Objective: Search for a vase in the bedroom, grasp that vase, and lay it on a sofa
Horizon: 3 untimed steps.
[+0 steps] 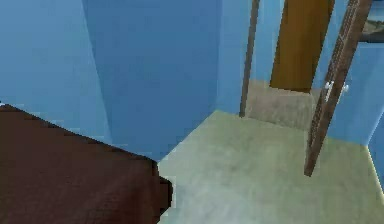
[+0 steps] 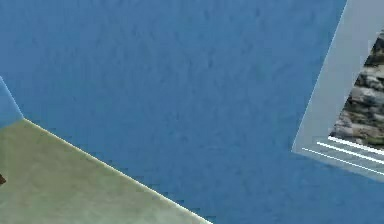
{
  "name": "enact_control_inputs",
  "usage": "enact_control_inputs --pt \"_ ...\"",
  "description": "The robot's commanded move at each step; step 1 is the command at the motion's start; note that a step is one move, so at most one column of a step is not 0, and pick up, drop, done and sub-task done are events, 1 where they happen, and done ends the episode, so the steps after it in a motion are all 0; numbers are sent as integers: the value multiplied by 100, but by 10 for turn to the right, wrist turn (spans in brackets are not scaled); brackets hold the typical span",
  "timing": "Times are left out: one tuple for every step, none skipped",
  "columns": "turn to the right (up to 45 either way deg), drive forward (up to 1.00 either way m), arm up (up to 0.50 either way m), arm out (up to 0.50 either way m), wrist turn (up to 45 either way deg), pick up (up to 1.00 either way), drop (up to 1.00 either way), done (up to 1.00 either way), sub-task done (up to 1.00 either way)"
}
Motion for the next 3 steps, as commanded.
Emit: enact_control_inputs --pt "-450 0 0 0 0 0 0 0 0" --pt "-450 0 0 0 0 0 0 0 0" --pt "-450 0 0 0 0 0 0 0 0"
